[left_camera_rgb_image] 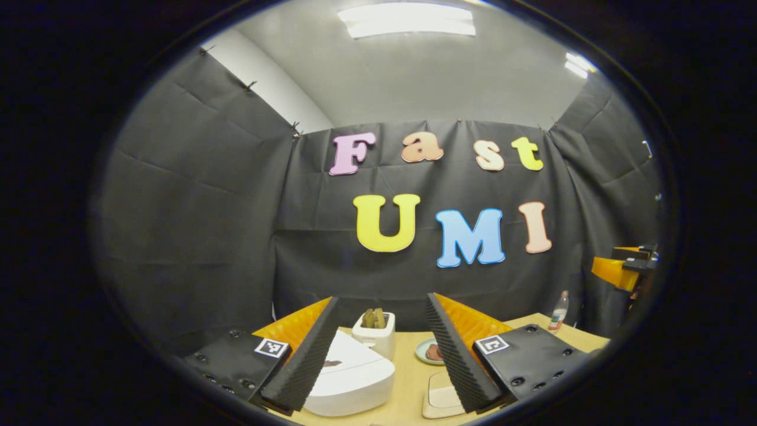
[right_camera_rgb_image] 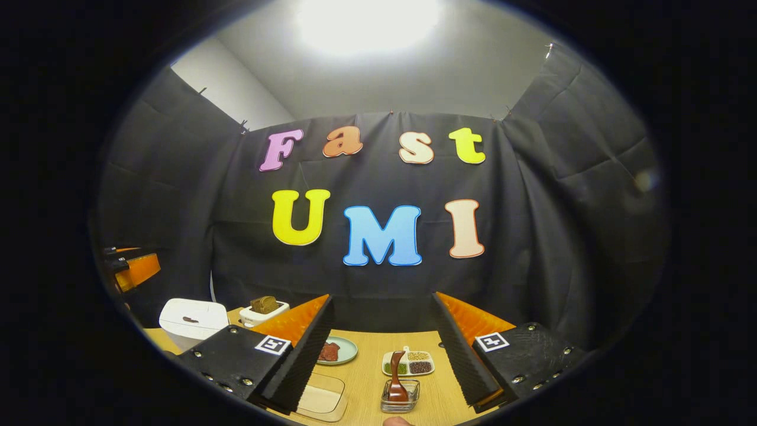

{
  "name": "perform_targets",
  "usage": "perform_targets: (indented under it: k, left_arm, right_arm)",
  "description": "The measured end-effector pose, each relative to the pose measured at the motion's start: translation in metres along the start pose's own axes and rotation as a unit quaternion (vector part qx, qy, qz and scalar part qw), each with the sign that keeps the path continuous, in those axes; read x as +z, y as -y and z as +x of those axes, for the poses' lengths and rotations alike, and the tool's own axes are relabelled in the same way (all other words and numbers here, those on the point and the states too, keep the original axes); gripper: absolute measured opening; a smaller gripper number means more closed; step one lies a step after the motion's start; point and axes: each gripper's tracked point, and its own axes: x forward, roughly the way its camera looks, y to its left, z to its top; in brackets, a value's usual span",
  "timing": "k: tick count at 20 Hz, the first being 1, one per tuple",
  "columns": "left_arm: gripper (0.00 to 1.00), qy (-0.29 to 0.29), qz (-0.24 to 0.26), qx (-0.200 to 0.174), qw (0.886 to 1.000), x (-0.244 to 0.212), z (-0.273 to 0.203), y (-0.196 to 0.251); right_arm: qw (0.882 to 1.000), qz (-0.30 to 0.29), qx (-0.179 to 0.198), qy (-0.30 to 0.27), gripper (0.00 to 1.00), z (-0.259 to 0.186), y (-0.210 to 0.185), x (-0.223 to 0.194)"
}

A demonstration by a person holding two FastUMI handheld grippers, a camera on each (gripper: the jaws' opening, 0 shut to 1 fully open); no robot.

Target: Close the left gripper, press the button to open the rice cooker; take a wooden spoon from the chopstick holder with the right hand, scoop a spoonful of rice and pour it into the rice cooker, then put the wooden spoon back into the chopstick holder.

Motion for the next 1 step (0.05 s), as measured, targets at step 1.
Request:
perform_targets:
  k: [1]
  left_arm:
    - [1.00,0.001,-0.001,-0.001,1.000,0.0007,0.0016,-0.0003]
  right_arm:
    - [1.000,0.001,-0.001,0.000,0.98,-0.0003,-0.0007,0.0003]
